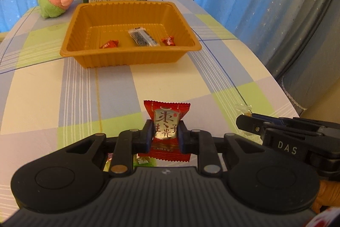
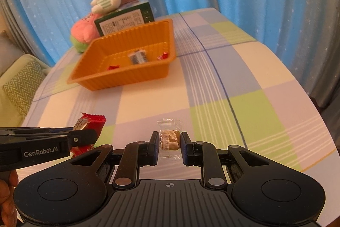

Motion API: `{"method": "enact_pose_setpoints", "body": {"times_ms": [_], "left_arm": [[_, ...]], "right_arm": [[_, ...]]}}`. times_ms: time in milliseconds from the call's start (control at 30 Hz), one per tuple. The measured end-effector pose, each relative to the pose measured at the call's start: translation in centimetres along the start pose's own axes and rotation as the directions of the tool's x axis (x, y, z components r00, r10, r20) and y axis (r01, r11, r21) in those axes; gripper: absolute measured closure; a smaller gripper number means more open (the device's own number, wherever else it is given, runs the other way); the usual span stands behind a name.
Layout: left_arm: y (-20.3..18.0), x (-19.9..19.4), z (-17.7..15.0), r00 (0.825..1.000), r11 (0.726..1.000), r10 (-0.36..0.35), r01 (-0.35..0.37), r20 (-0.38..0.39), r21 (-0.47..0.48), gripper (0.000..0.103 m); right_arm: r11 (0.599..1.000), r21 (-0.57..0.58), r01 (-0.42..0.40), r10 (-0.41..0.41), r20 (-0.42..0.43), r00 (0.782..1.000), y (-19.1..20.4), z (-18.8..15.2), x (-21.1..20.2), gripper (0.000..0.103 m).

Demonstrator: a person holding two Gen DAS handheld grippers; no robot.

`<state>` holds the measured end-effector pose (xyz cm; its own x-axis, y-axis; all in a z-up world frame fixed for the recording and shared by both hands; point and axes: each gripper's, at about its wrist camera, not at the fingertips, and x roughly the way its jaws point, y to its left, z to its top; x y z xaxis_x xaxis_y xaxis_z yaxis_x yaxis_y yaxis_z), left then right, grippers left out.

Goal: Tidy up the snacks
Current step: 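Carry both candies to the orange tray and open both tools inside it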

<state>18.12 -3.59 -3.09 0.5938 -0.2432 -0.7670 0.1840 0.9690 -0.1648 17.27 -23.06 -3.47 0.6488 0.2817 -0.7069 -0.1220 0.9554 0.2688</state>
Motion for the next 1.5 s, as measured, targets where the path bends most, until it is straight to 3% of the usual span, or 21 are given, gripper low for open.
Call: {"method": "enact_pose_setpoints", "body": {"times_ms": [633,1500], "left_arm": [[2.5,-2.2,2.4,0.998,0.999,0.025,-0.022,0.059,-0.048,0.082],[8.3,1.5,13.0,0.989,0.996,0.085,-0.08,0.118,-0.047,0.082]], "right_arm": [[0.997,-0.059,-0.041,0.043,0.029,0.999,2.5,3.2,-0.2,0.082],[0.986,-0.153,-0.069,0.079,0.062,0.995,5.7,14.1,7.9,0.082]]}}
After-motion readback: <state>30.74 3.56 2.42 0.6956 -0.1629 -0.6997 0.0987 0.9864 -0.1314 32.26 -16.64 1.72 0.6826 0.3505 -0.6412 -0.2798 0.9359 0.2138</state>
